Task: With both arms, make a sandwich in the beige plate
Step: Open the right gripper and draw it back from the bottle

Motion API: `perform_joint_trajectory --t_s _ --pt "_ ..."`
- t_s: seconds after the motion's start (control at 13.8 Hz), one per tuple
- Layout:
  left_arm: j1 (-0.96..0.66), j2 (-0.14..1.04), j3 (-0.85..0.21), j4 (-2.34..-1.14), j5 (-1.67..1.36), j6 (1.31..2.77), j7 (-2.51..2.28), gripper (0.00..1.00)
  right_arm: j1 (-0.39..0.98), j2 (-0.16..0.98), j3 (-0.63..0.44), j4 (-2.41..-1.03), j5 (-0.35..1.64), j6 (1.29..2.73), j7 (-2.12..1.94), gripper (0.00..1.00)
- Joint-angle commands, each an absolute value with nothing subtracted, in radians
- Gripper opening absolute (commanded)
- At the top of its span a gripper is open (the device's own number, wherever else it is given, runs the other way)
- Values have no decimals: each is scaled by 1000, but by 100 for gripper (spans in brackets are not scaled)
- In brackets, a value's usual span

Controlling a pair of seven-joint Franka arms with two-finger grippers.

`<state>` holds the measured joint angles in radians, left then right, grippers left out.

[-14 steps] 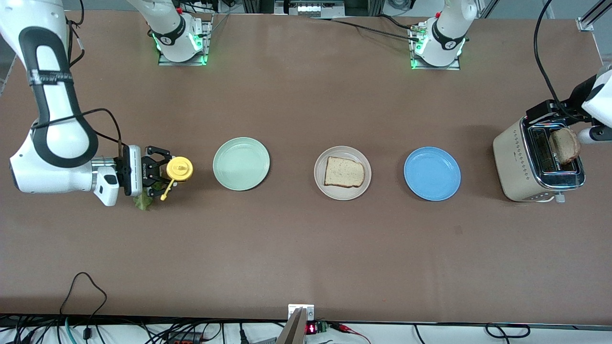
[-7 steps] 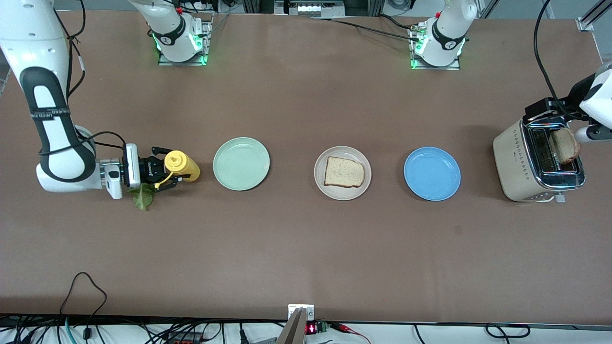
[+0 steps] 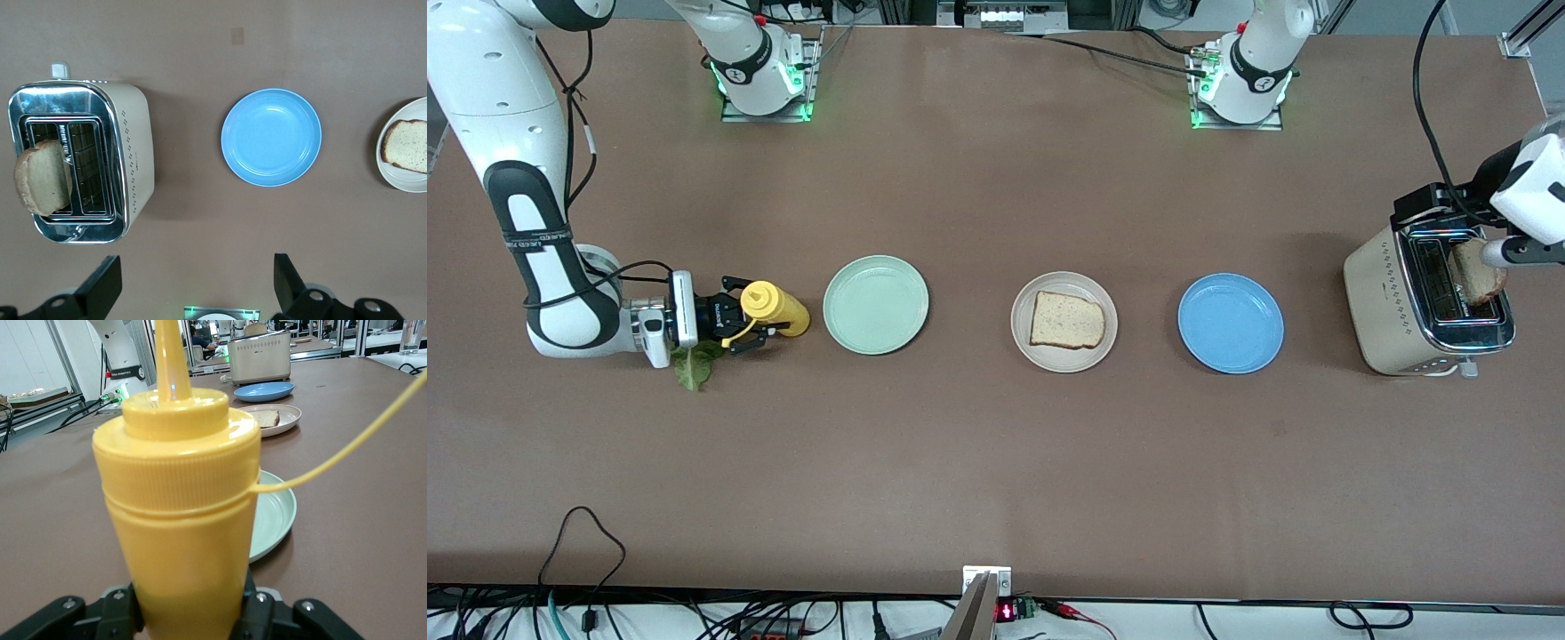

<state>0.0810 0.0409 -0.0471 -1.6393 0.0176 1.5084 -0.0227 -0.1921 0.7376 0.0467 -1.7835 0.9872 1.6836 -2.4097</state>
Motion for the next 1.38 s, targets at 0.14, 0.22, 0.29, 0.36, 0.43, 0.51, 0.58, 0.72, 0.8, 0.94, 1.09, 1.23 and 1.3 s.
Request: perform_joint_trajectory --t_s 0.14,0.22,0.29,0.36,0.43,0.51,0.58,0.72,0.8,0.94,1.09,1.23,1.3 --pt "94 61 -46 -1608 -17 1496 -11 100 -228 735 63 -1778 1017 1637 -2408 100" --pt "95 63 -45 -1608 -17 1496 -3 100 -233 735 63 -1776 1017 1632 -2399 100" --pt "95 69 -43 -1608 -18 1496 -2 100 -238 733 61 -1775 1017 1631 -2393 100" --pt "95 75 -43 -1608 -31 1500 -3 100 -248 733 60 -1770 1017 1628 -2385 100" --pt "94 77 -41 -1608 -43 1517 -5 100 -256 733 58 -1770 1016 1626 -2379 100" --pt "97 75 -38 -1608 -54 1547 -3 100 -265 732 57 -1769 1006 1625 -2378 100" --pt "97 75 -37 -1608 -66 1560 -3 100 -281 732 55 -1769 996 1623 -2376 100" --pt "97 72 -38 -1592 -74 1569 -12 100 -323 732 55 -1755 953 1621 -2378 100" --pt "97 72 -46 -1591 -63 1569 -6 100 -348 730 55 -1741 927 1602 -2376 100" --pt "86 68 -51 -1597 -46 1571 -5 100 -402 729 34 -1701 862 1574 -2361 100" --pt "86 60 -72 -1606 0 1578 -2 100 -452 724 23 -1669 833 1540 -2262 100" --pt "84 55 -81 -1606 0 1582 -14 100 -466 719 23 -1619 807 1531 -2118 100" --pt "84 55 -92 -1606 -2 1588 -15 100 -463 709 23 -1593 787 1531 -2049 100"
